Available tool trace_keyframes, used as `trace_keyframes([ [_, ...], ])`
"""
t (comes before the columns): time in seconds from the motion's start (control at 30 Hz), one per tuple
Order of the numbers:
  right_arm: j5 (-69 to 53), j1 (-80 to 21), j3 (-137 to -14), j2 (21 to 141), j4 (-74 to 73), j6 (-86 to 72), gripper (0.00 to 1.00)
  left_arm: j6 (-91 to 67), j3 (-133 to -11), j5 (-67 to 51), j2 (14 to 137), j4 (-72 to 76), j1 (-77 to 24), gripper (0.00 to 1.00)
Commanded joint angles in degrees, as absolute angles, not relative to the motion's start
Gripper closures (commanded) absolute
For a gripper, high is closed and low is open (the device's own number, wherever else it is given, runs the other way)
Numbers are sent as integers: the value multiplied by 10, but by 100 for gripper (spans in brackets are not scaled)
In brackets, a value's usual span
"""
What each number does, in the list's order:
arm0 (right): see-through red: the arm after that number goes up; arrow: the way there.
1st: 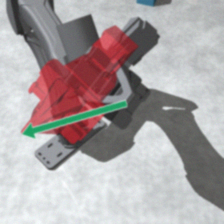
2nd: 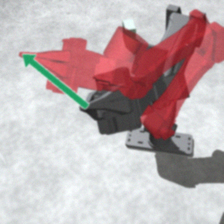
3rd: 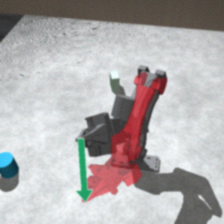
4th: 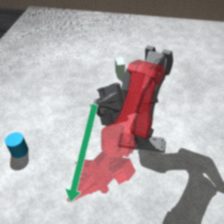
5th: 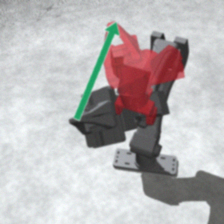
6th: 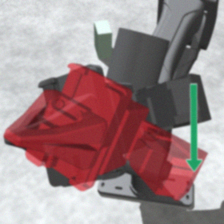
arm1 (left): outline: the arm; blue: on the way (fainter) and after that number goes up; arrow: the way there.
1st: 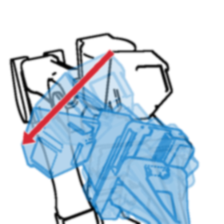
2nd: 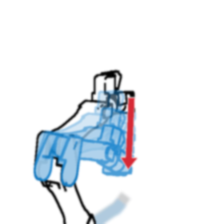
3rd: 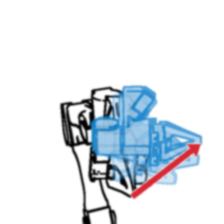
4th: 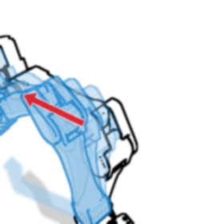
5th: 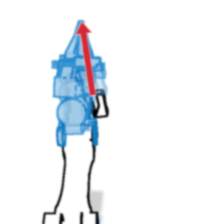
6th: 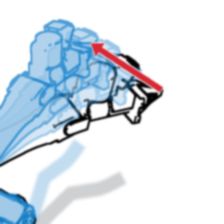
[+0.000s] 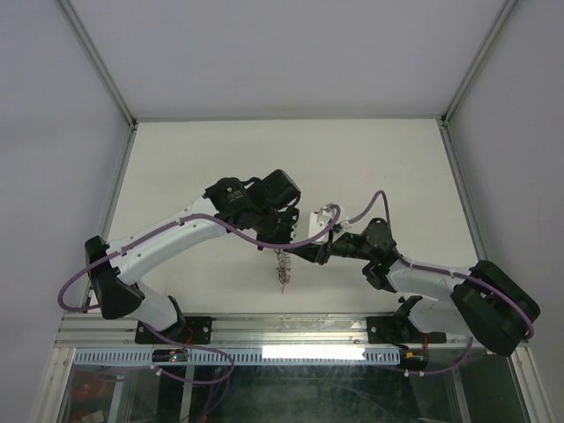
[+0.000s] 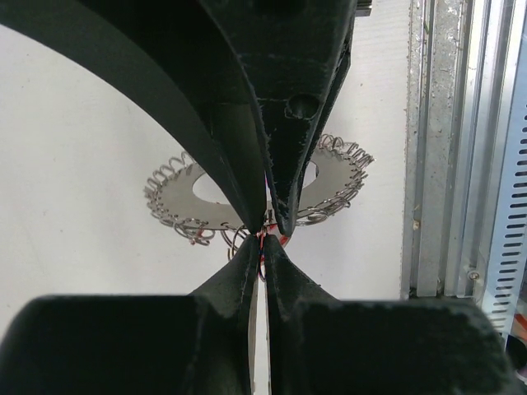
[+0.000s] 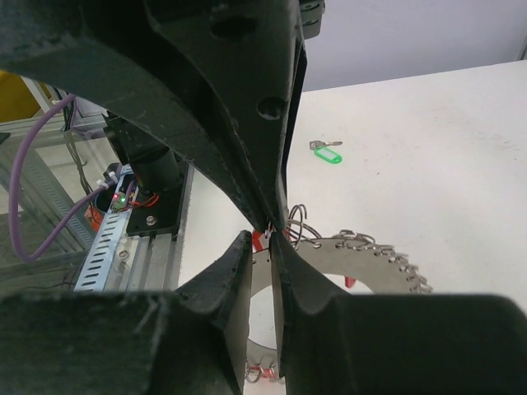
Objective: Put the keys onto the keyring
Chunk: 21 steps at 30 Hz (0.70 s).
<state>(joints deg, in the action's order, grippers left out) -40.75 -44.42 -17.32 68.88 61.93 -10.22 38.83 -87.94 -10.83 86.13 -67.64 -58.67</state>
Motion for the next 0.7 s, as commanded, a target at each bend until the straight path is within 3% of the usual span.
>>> trace_keyframes([
  [0.0, -417, -452, -196, 692, 657, -99, 83, 394, -897, -120, 843, -639, -594, 100],
  [0.37, -422, -455, -199, 700, 645, -85, 81, 395, -898, -118, 847, -638, -596, 100],
  [0.53, -429, -456, -201, 701, 643, -83, 99, 395, -899, -115, 847, -638, -595, 100],
  [0.67, -424, -456, -195, 694, 641, -78, 100, 395, -897, -113, 847, -635, -596, 100],
])
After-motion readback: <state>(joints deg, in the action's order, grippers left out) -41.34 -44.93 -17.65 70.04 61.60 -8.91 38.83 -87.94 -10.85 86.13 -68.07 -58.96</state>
